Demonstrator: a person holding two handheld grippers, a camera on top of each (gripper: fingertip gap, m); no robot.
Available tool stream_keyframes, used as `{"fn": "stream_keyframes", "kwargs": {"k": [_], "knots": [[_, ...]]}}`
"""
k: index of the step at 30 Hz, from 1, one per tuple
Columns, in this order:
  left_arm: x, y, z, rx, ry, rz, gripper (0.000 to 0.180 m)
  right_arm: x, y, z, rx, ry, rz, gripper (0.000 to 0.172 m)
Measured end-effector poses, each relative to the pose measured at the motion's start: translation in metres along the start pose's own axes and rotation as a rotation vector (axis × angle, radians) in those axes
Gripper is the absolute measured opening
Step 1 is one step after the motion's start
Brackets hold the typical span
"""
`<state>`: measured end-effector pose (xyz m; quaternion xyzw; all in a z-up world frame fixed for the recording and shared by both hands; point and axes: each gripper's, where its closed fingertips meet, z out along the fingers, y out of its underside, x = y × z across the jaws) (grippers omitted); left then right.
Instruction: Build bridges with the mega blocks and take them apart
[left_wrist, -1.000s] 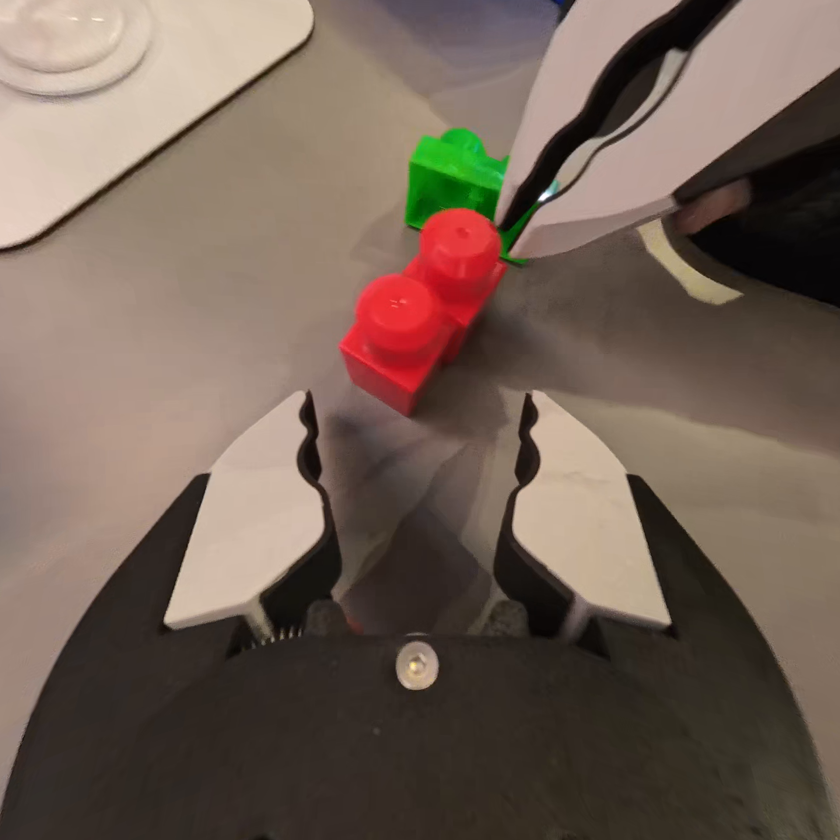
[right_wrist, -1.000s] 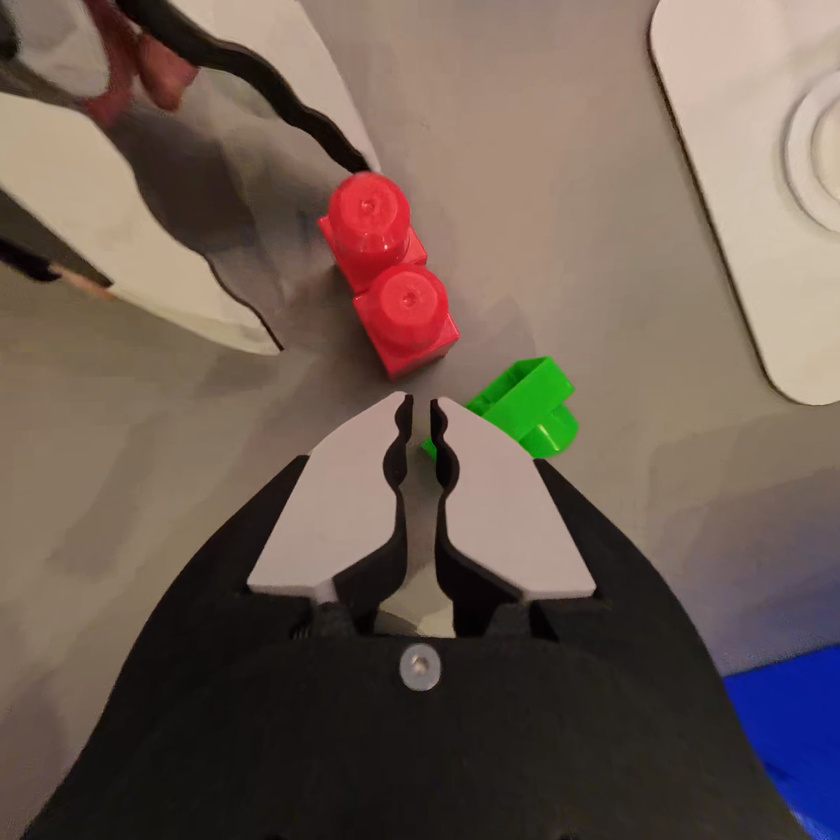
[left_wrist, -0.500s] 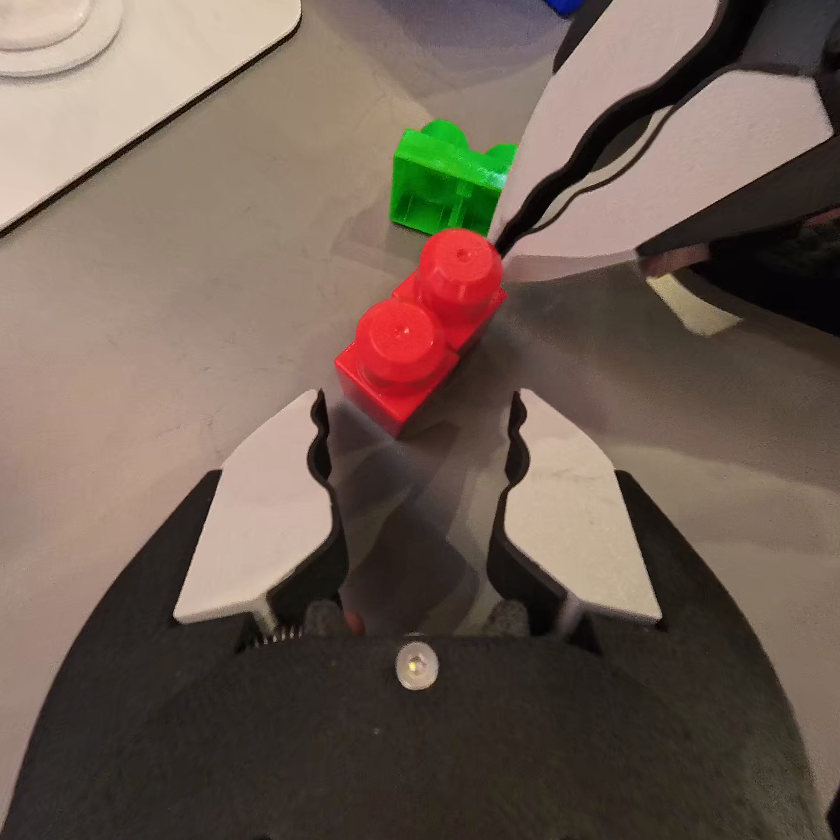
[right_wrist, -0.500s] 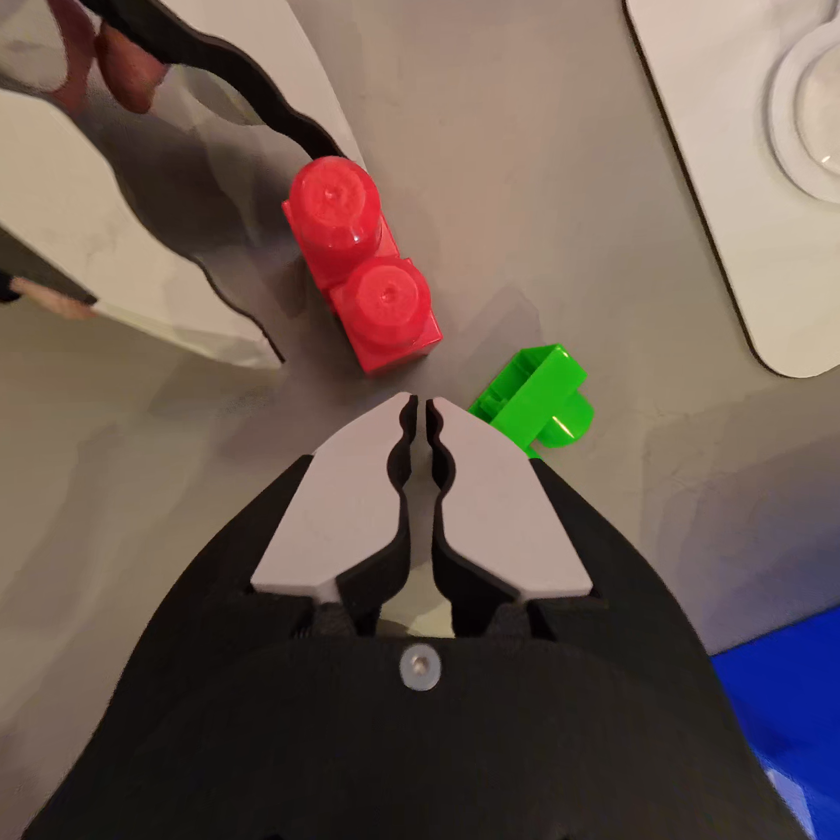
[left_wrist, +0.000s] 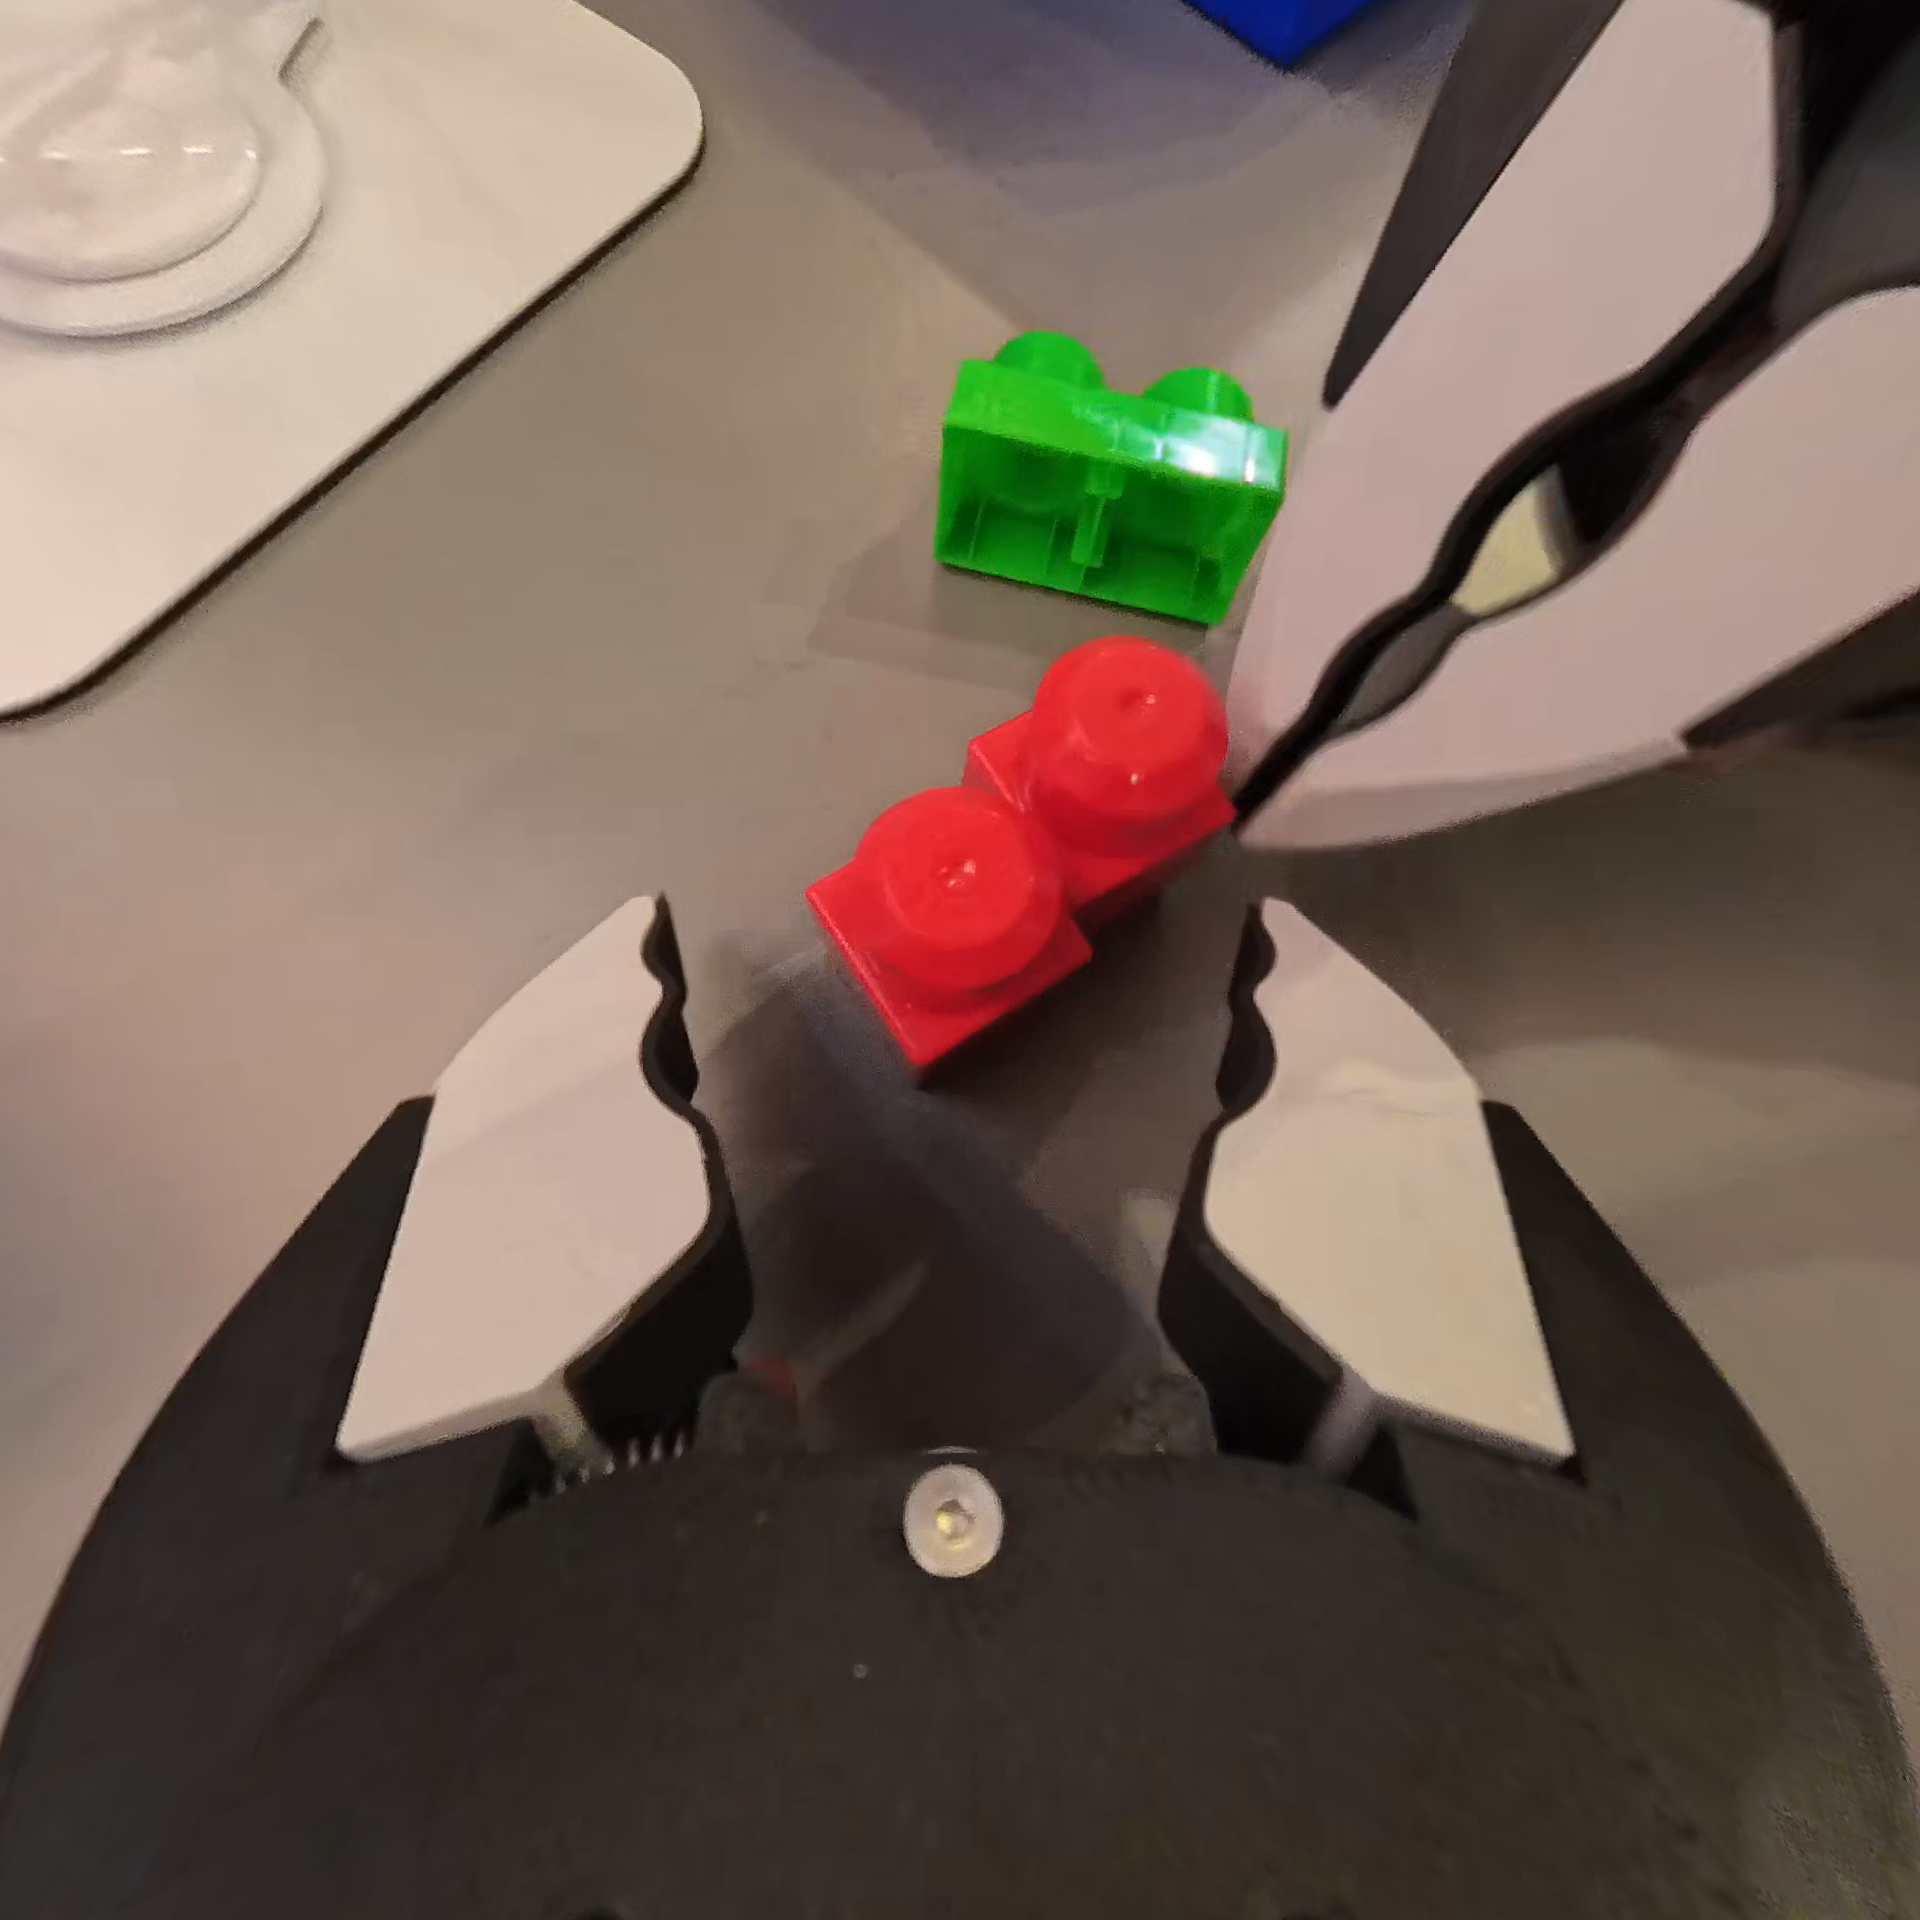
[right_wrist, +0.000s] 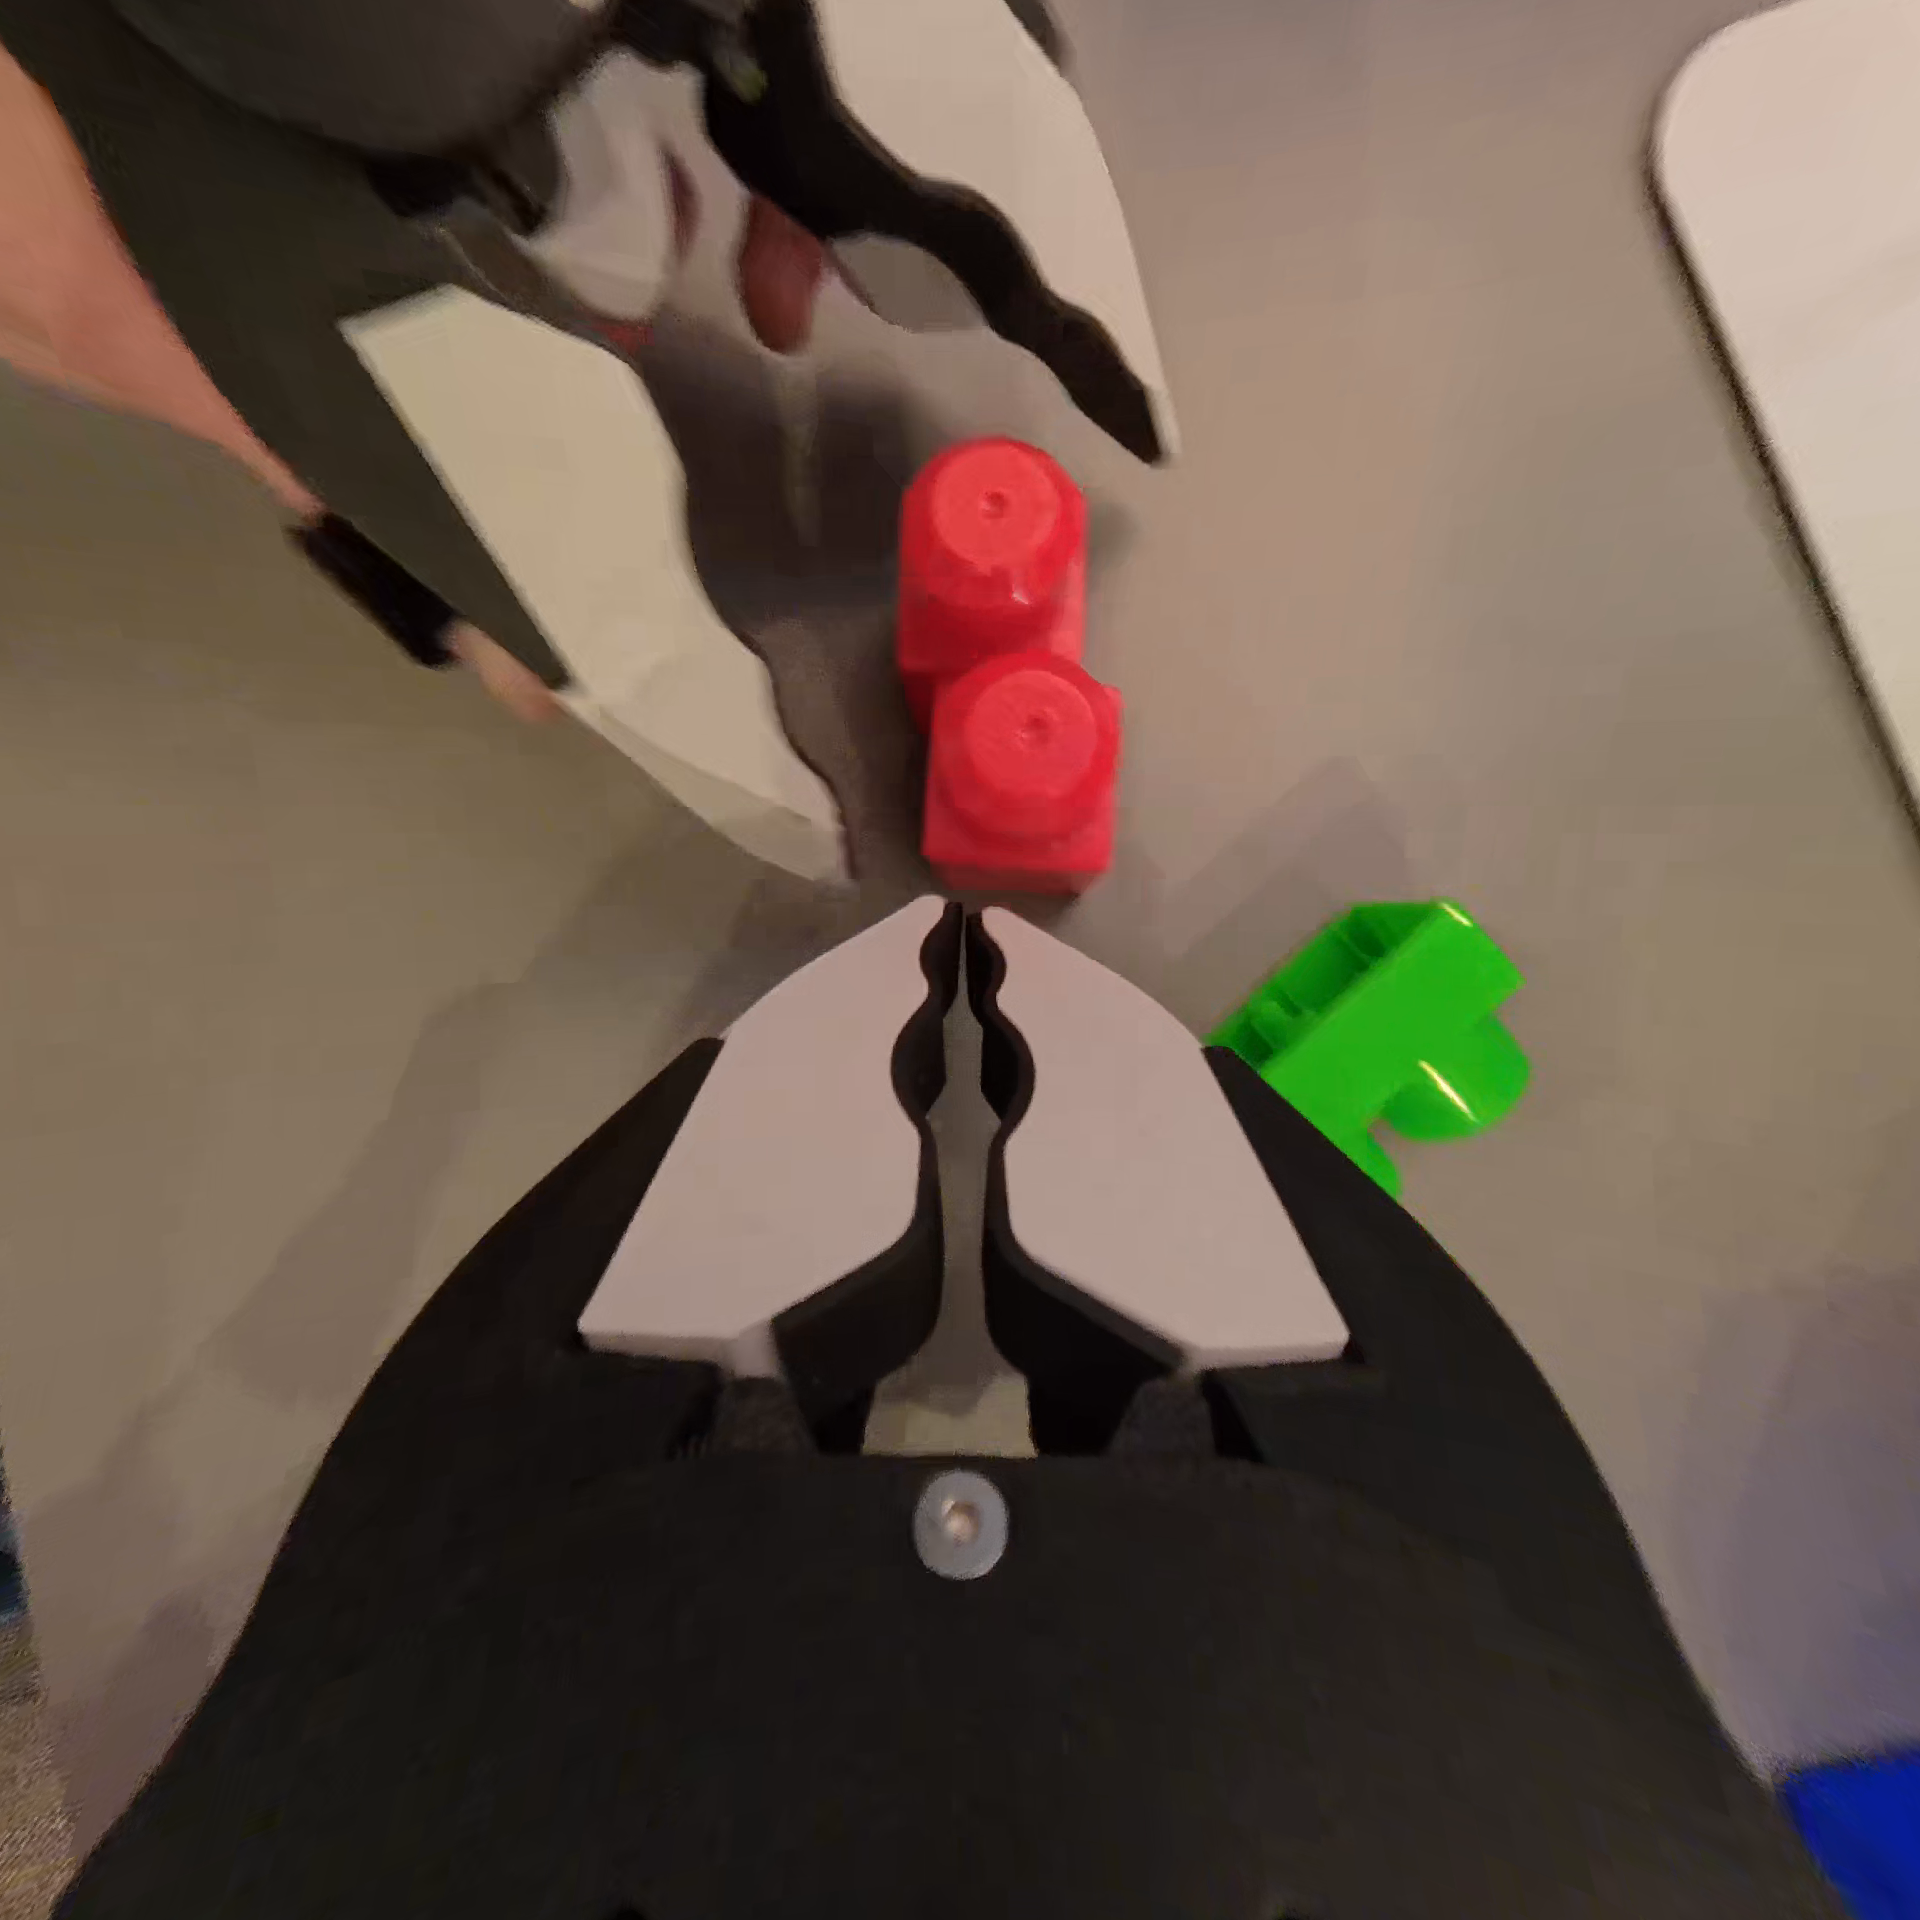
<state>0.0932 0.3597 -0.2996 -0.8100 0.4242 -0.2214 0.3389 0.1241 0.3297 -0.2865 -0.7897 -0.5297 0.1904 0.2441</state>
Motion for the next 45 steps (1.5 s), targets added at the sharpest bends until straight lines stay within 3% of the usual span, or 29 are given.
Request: {"fn": "stream_keyframes", "kwargs": {"k": [6,13,22,25,32,39,45], "knots": [[0.010,0.005,0.003,-0.025,-0.078,-0.079,0.109,0.041,0.009,-0.009,-0.050,0.226,-0.010,0.000],[0.024,0.007,0.010,-0.057,-0.067,-0.114,0.105,0.031,0.003,0.011,-0.071,0.162,-0.055,0.000],[0.009,0.008,0.012,-0.091,-0.128,-0.060,0.097,0.020,-0.004,0.012,-0.059,0.116,-0.048,0.000],[0.004,0.008,0.013,-0.097,-0.144,-0.057,0.087,0.021,-0.004,0.009,-0.064,0.126,-0.055,0.000],[-0.005,0.004,0.013,-0.080,-0.150,-0.014,0.083,0.036,-0.006,-0.022,0.007,0.186,-0.021,0.000],[-0.010,-0.014,-0.006,0.006,-0.190,0.184,0.081,0.072,0.011,-0.078,0.116,0.266,0.190,0.021],[-0.019,-0.032,-0.021,0.095,-0.233,0.321,0.081,0.068,0.021,-0.040,-0.010,0.211,0.324,0.049]]}}
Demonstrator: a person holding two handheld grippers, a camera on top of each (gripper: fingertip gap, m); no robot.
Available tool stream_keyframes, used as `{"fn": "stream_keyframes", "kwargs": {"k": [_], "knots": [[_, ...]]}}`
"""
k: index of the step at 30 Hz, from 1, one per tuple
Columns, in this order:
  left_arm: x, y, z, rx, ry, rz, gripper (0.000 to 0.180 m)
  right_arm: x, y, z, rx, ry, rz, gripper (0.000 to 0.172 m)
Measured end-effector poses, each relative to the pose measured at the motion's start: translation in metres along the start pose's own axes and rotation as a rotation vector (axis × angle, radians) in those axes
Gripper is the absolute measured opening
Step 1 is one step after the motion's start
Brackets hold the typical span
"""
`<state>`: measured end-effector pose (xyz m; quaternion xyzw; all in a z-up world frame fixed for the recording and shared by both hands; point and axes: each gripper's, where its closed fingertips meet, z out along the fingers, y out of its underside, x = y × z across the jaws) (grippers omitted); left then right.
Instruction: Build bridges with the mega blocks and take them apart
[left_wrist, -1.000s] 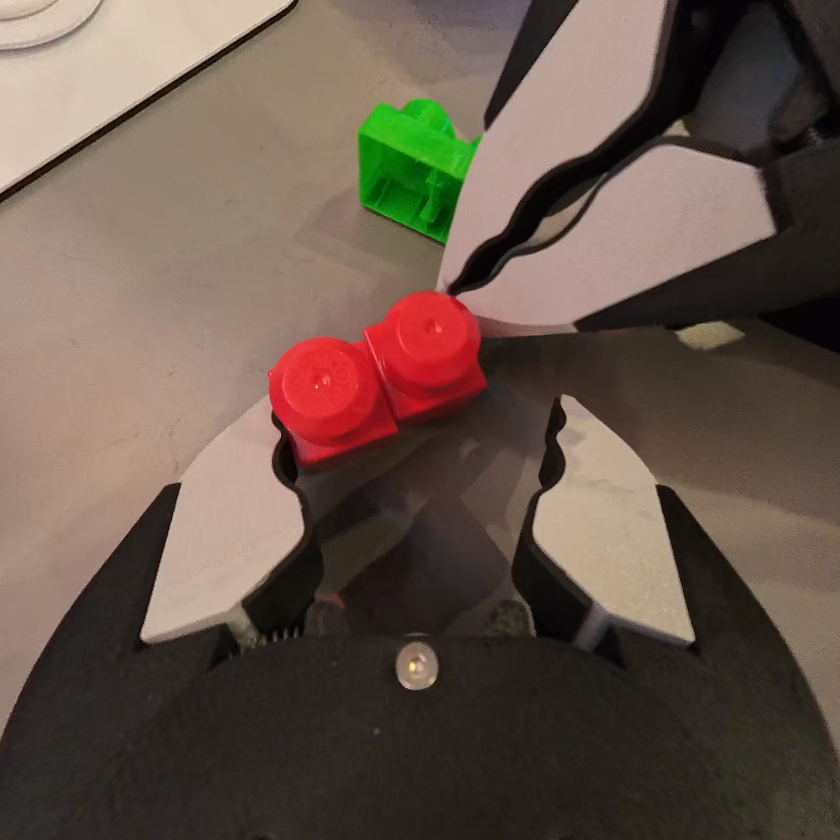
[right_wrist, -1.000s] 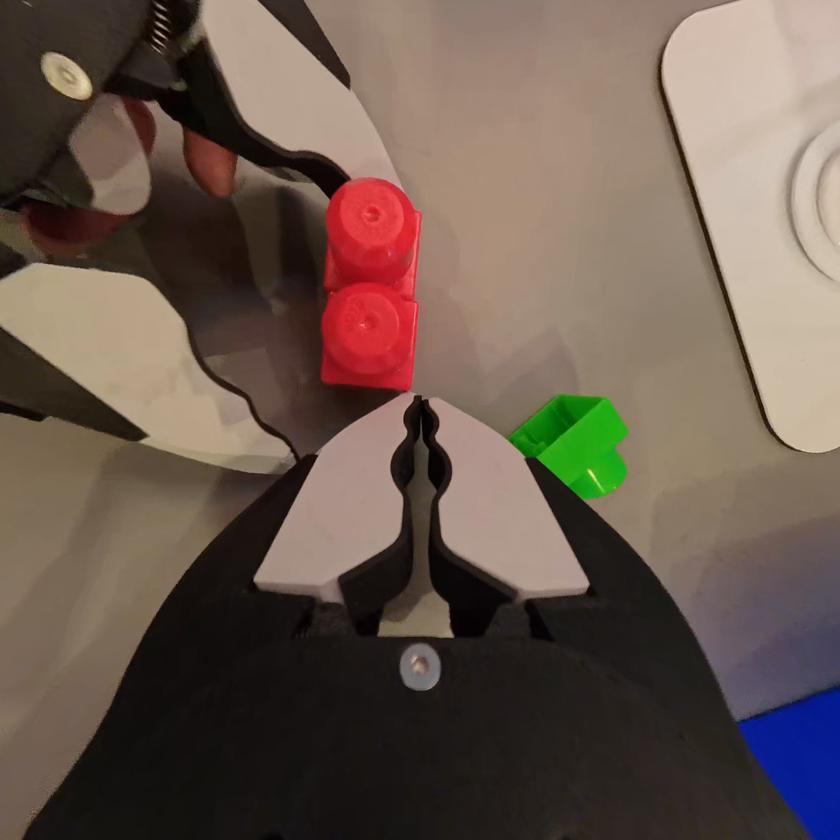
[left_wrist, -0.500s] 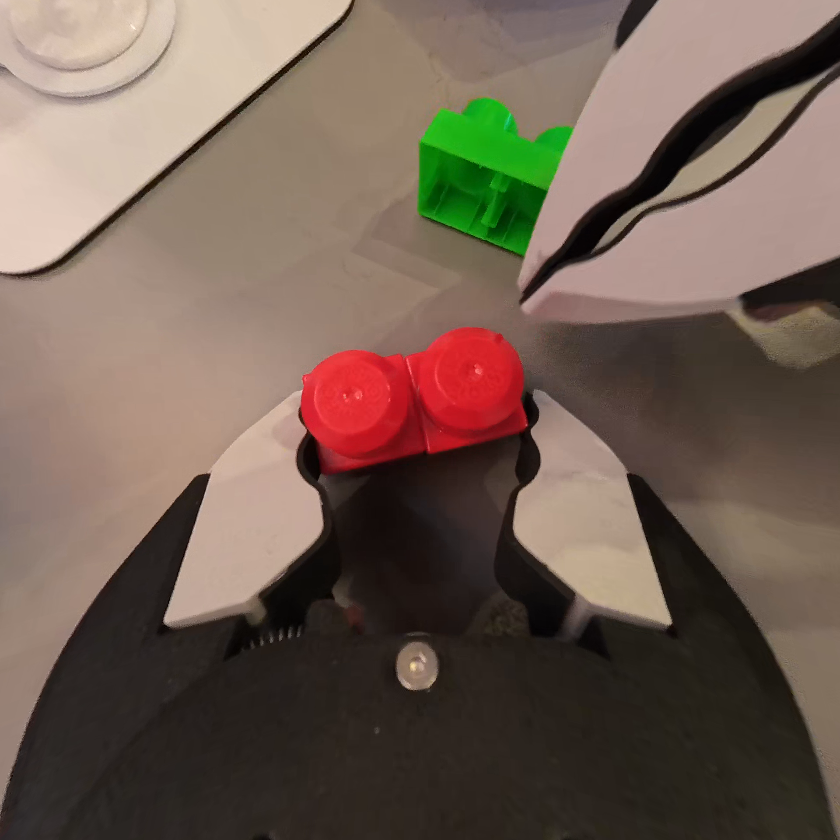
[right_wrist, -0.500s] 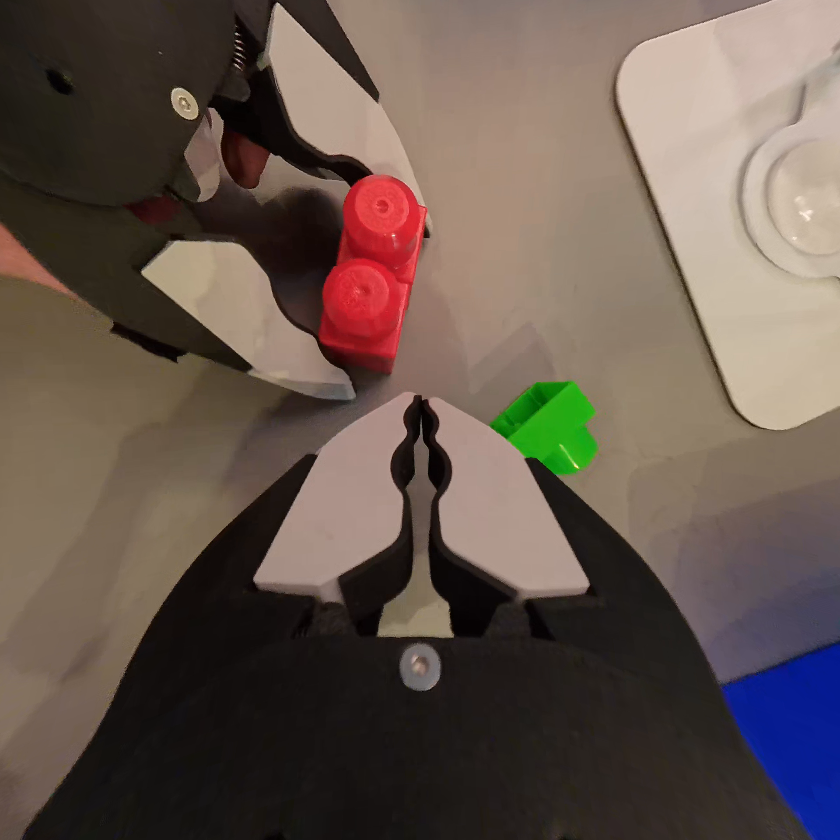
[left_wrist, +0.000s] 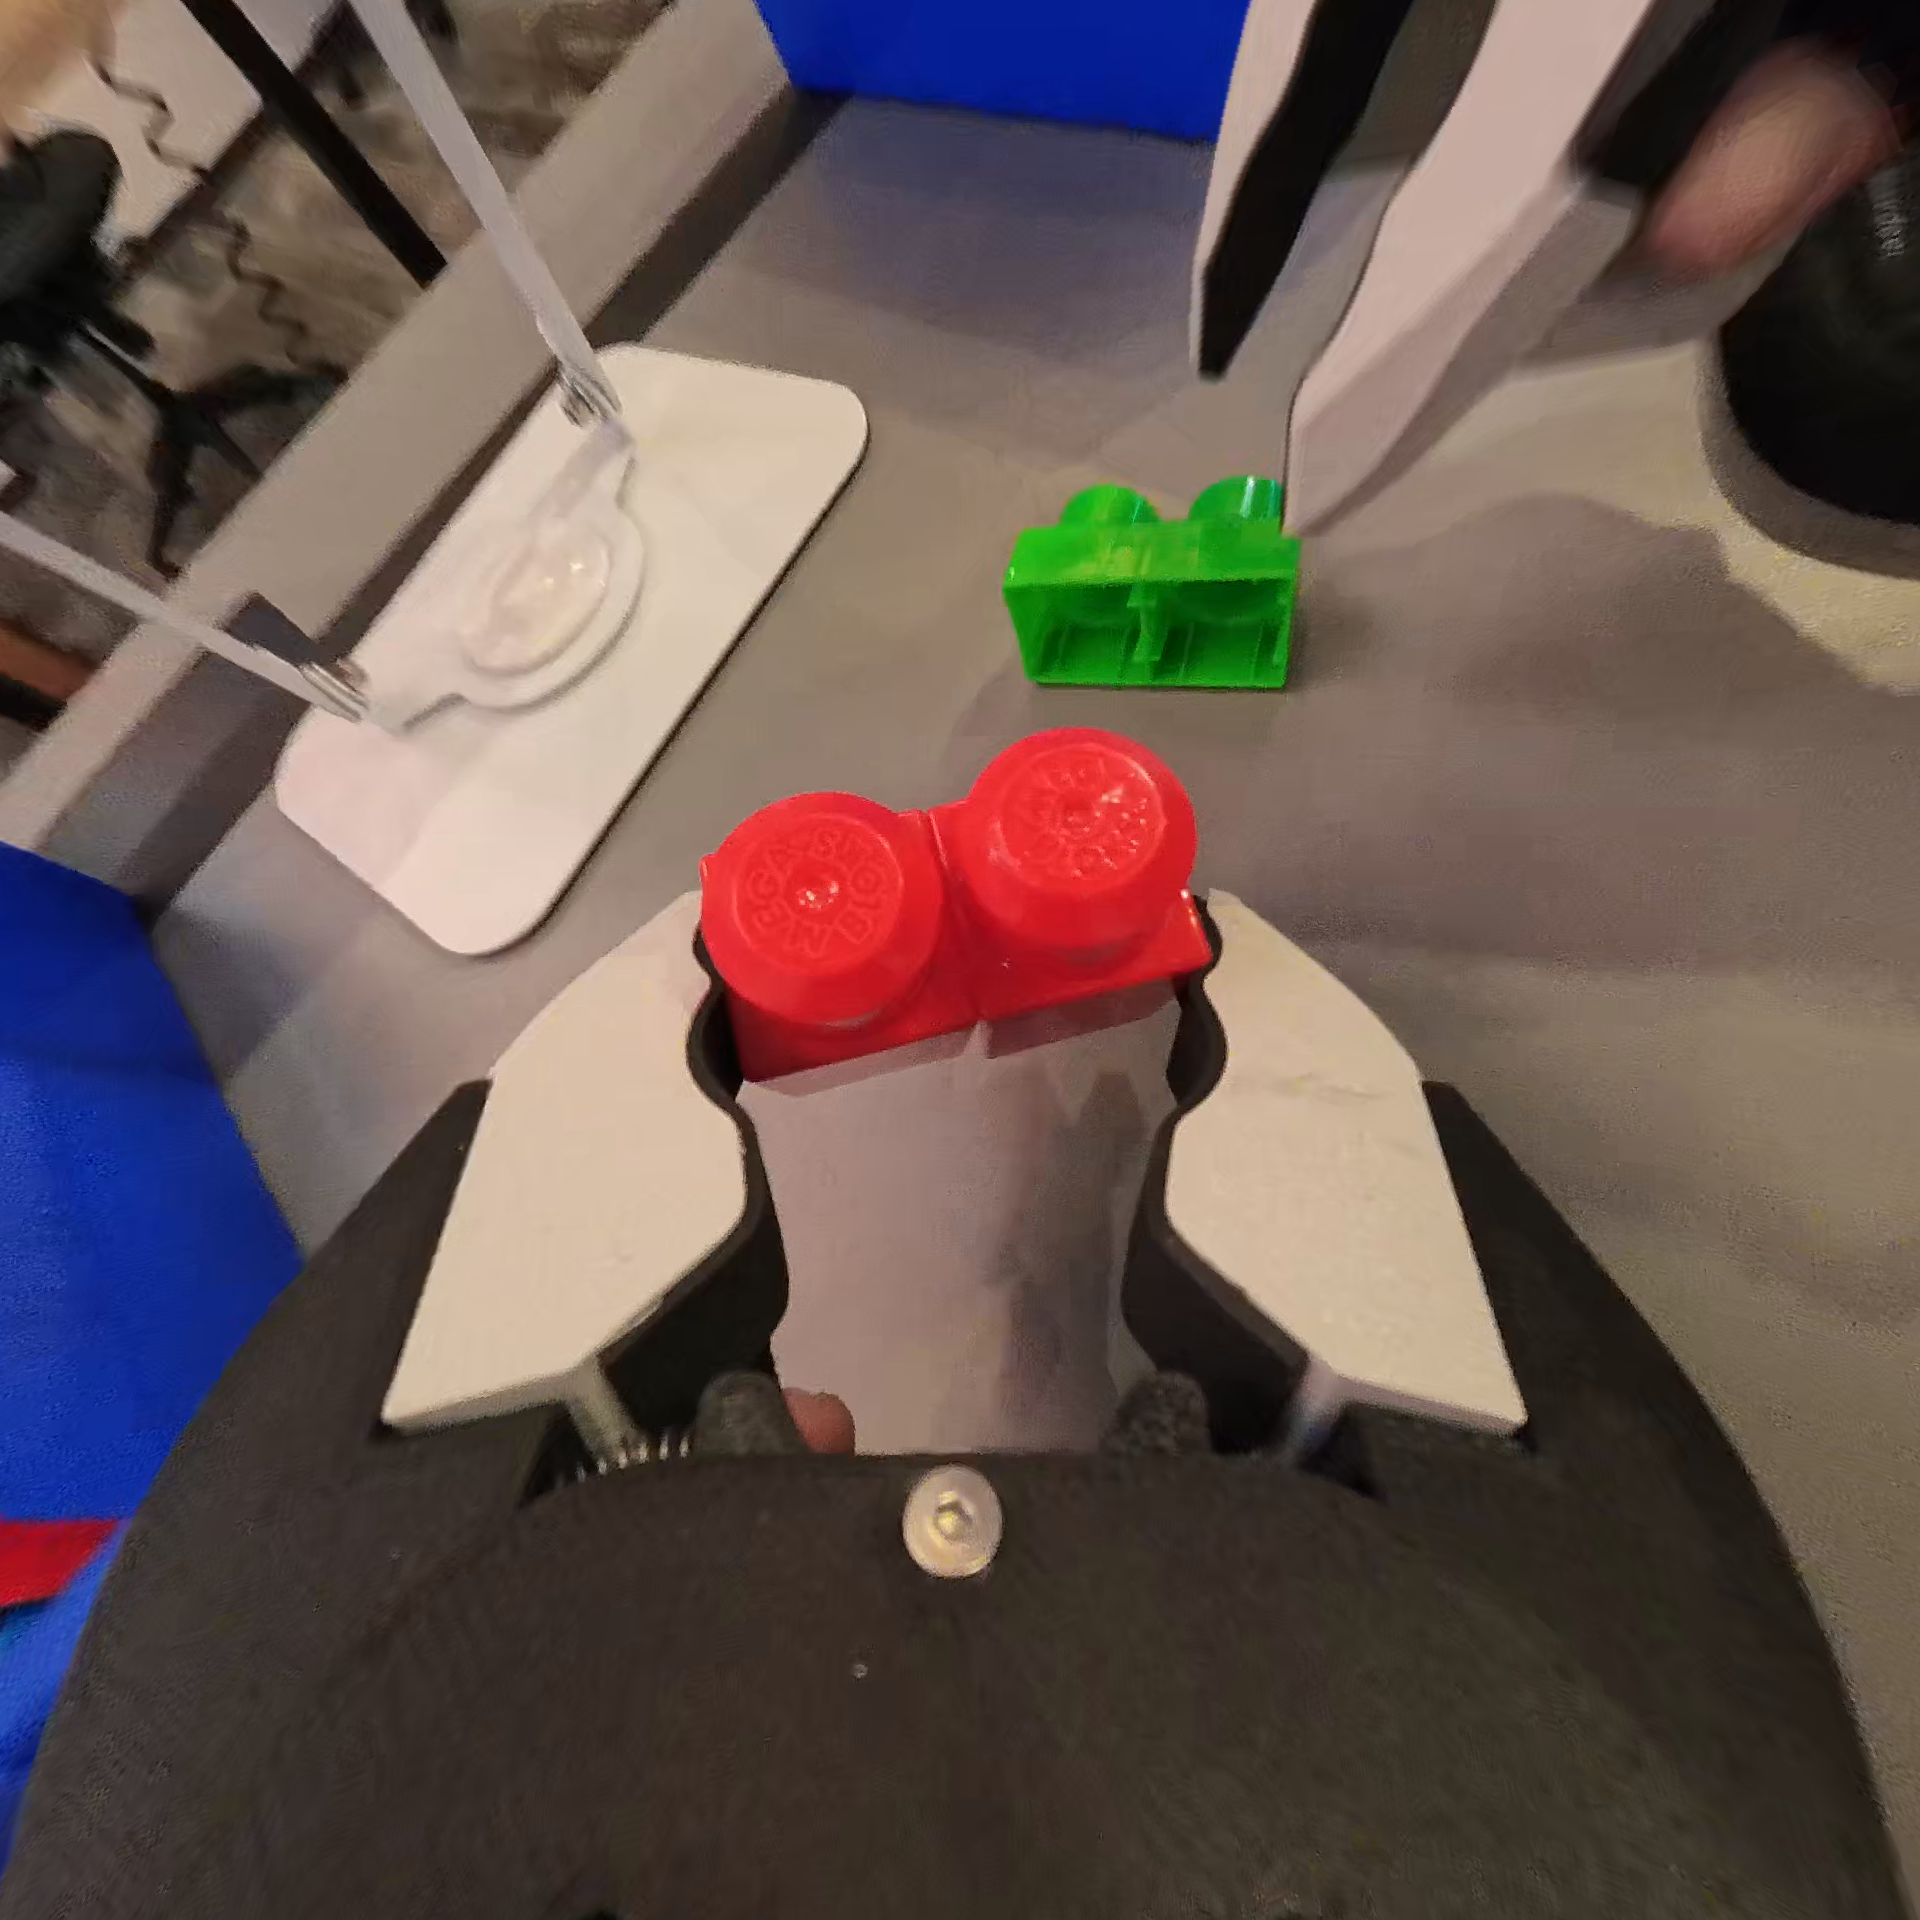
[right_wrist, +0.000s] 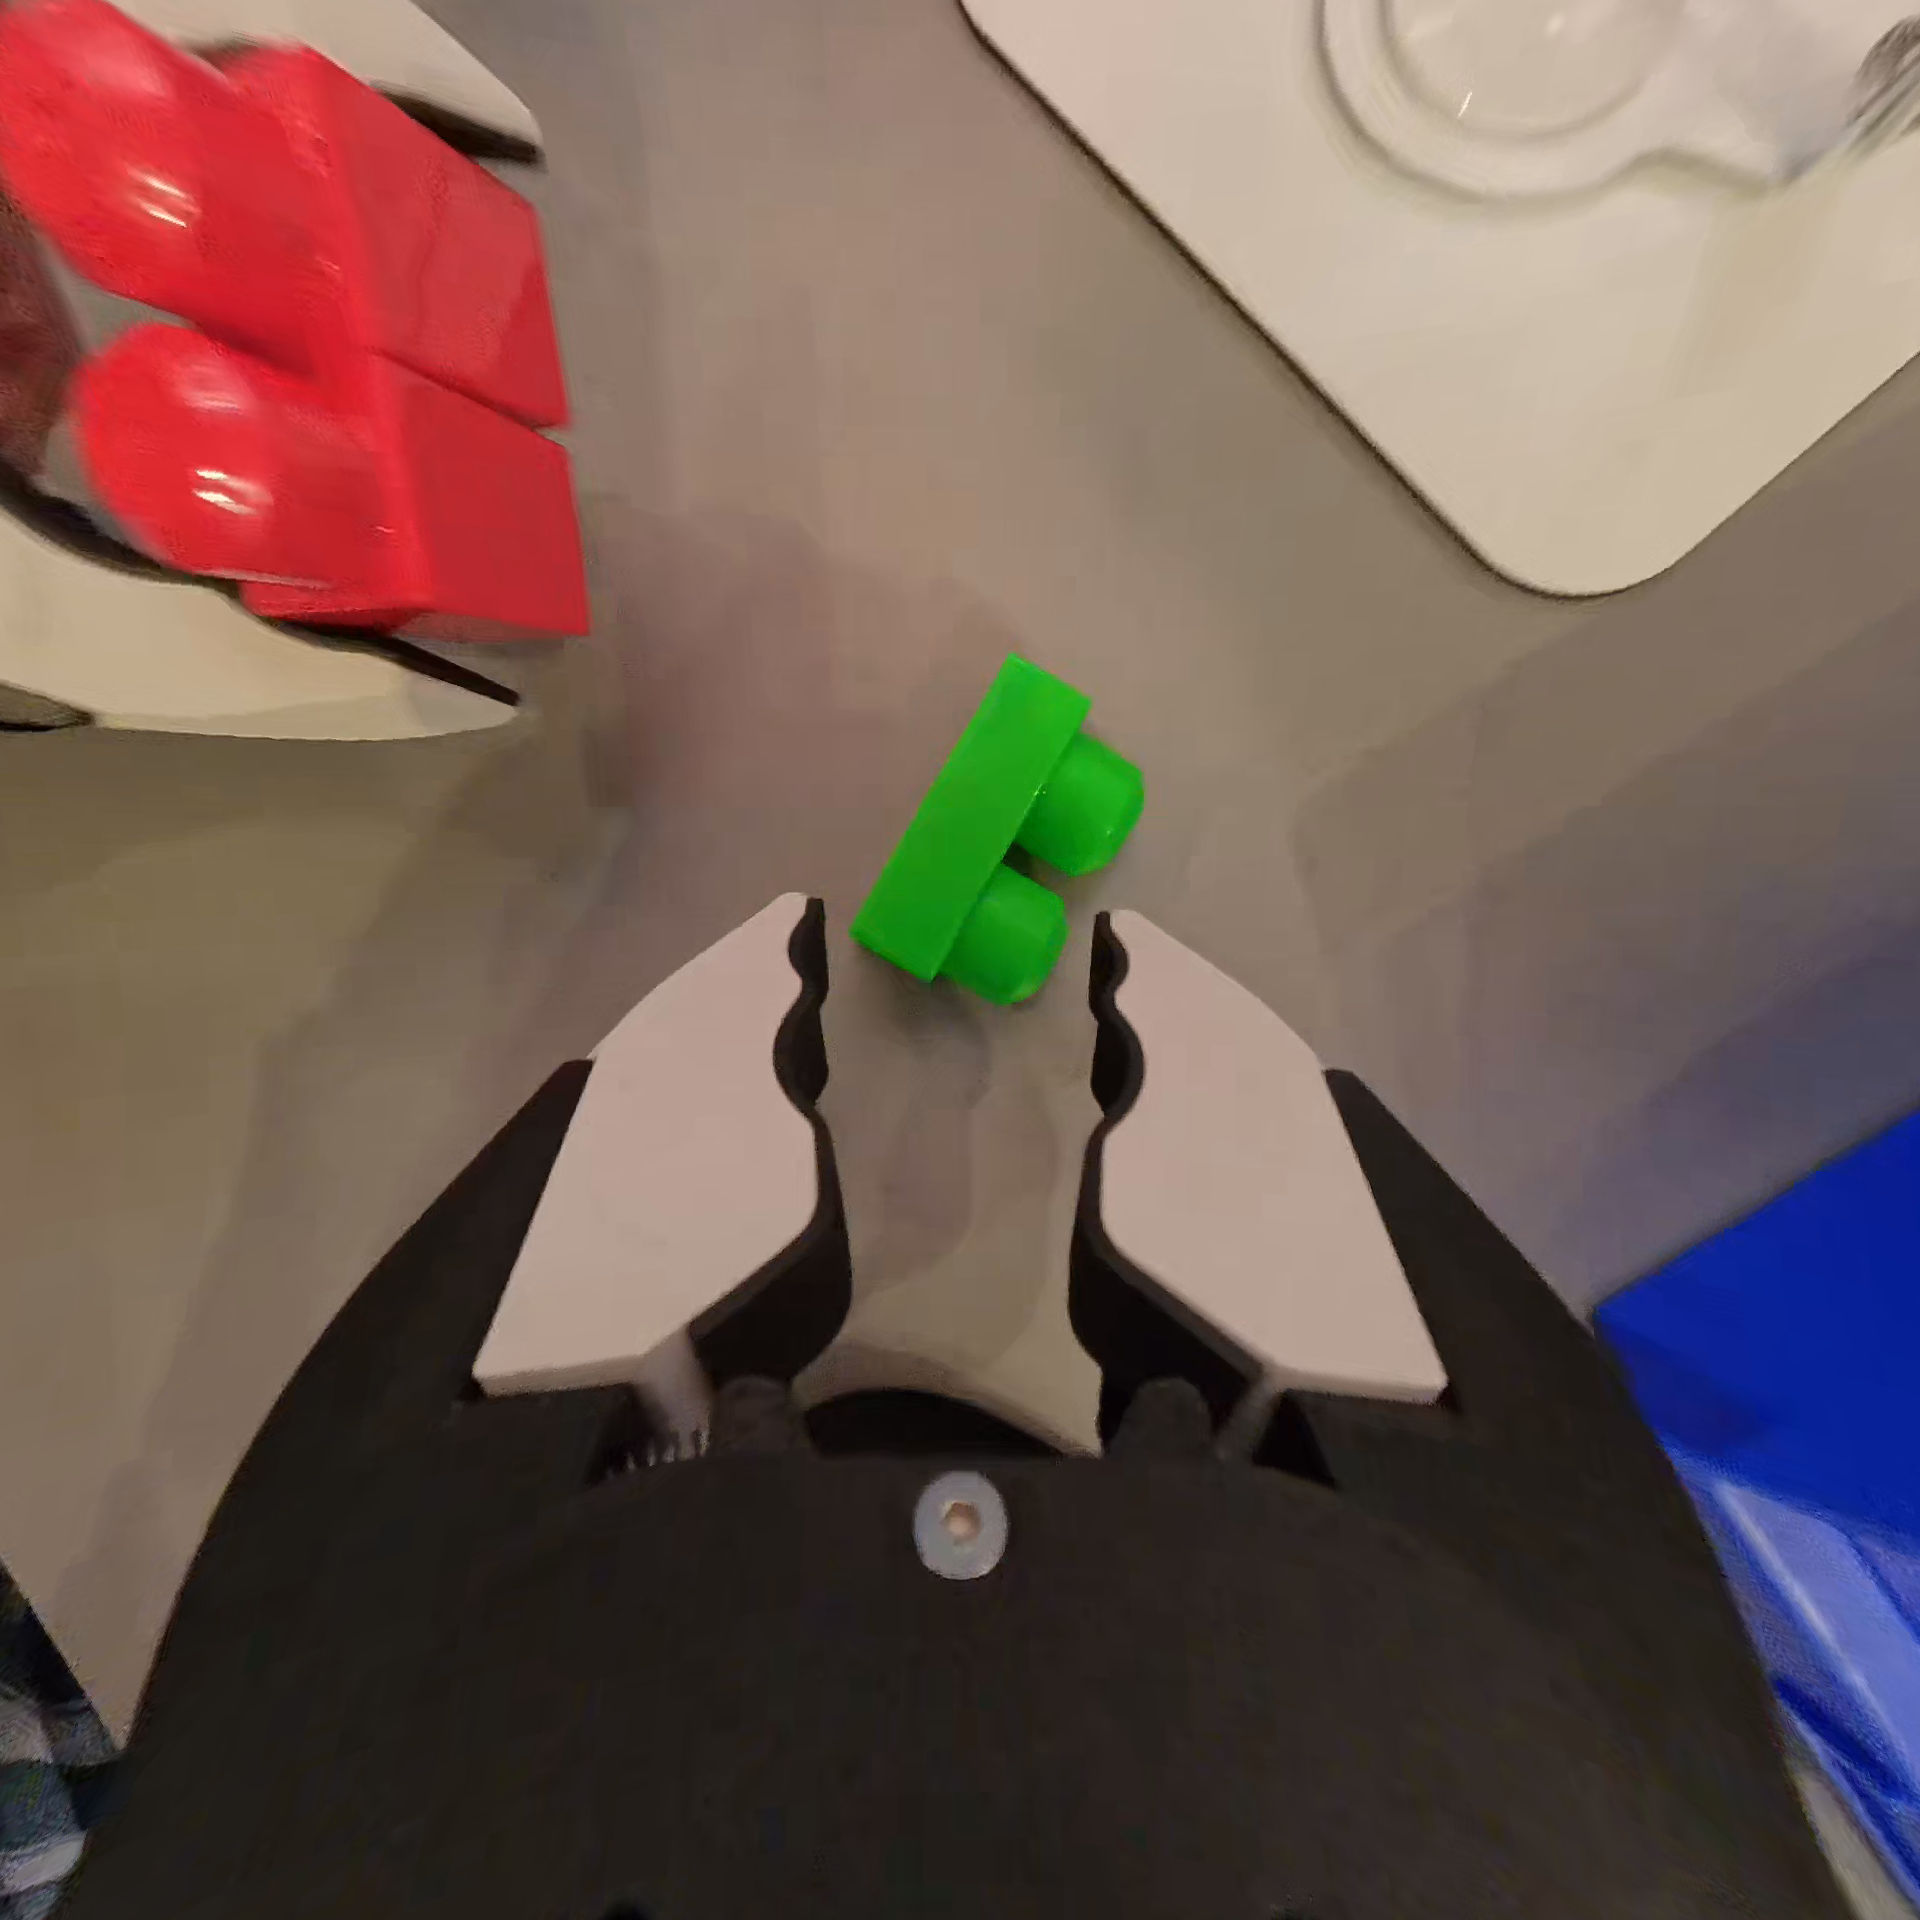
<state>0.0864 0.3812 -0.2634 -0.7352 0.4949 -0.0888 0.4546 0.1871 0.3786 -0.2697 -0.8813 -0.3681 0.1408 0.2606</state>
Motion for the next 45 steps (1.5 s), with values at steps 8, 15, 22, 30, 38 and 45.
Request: {"fn": "stream_keyframes", "kwargs": {"k": [8,15,22,30,38,45], "knots": [[-0.013,-0.014,-0.016,0.121,0.008,0.063,0.080,0.023,0.002,0.015,0.044,-0.090,0.229,0.044],[-0.019,-0.007,-0.016,0.133,-0.001,0.050,0.080,0.012,-0.006,0.022,-0.009,-0.111,0.184,0.041],[-0.022,0.001,-0.014,0.132,0.010,0.043,0.080,-0.005,-0.004,0.035,-0.130,0.011,-0.020,0.049],[-0.016,0.010,-0.005,0.070,0.065,0.058,0.080,-0.007,0.004,0.045,-0.297,-0.050,-0.093,0.035],[-0.037,-0.002,-0.009,0.065,-0.064,0.140,0.080,-0.017,-0.066,0.004,0.087,0.002,-0.053,0.035],[-0.061,-0.030,-0.014,0.045,-0.190,0.217,0.080,-0.067,-0.123,-0.055,0.355,0.025,-0.127,0.035]]}}
